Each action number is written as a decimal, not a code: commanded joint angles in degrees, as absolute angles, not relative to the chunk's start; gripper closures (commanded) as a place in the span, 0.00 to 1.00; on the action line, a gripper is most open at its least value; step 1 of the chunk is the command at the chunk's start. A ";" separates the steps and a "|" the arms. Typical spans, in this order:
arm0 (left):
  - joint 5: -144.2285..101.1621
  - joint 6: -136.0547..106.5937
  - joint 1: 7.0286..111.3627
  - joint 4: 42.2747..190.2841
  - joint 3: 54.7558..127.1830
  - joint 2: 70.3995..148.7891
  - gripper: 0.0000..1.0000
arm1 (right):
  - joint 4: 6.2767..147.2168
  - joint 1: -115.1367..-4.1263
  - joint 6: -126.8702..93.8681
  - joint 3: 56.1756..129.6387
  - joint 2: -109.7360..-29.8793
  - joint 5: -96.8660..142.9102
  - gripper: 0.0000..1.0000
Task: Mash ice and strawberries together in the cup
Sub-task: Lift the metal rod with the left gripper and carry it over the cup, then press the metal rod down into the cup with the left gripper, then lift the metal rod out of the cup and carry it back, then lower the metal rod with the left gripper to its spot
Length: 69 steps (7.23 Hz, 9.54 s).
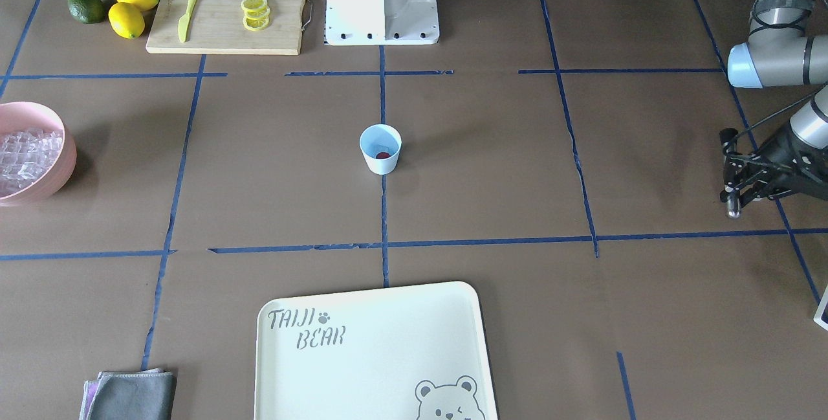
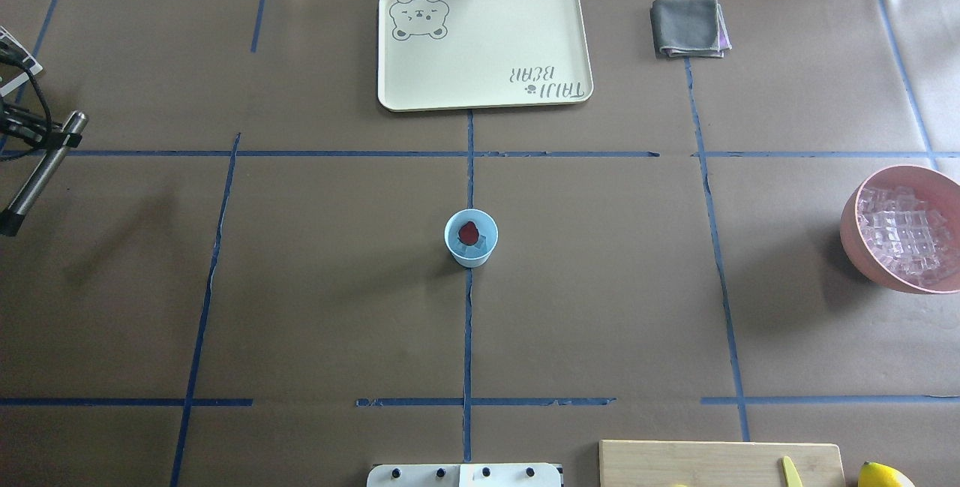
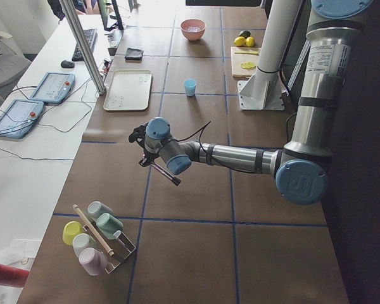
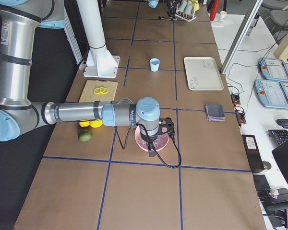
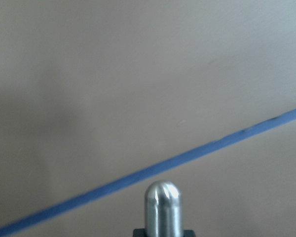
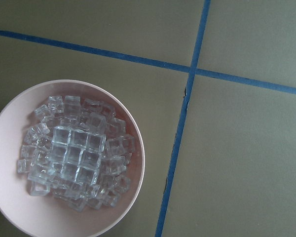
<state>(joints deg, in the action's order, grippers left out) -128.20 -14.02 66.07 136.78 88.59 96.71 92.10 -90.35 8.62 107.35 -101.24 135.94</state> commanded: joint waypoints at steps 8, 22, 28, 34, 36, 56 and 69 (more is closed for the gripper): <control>-110.79 -23.20 44.51 173.39 93.24 110.38 1.00 | 92.11 -90.35 8.61 107.05 -101.69 136.14 0.00; -73.85 -7.91 18.91 203.63 78.51 122.07 1.00 | 92.11 -90.35 8.79 107.05 -101.87 135.97 0.00; -72.33 -7.91 18.02 203.55 75.16 124.36 1.00 | 92.11 -90.35 8.96 107.05 -101.95 135.97 0.00; -72.33 -7.91 17.75 203.38 73.92 124.71 1.00 | 92.11 -90.35 8.88 107.05 -101.95 135.97 0.00; -72.68 -7.91 18.71 200.94 77.50 124.72 1.00 | 92.11 -90.35 8.79 107.05 -101.87 135.97 0.00; -114.47 -11.51 54.35 93.76 104.85 109.25 1.00 | 92.11 -90.35 8.79 106.96 -101.78 135.97 0.00; -124.37 -33.05 68.66 119.17 86.23 89.30 0.96 | 92.11 -90.35 8.88 106.96 -101.78 135.97 0.00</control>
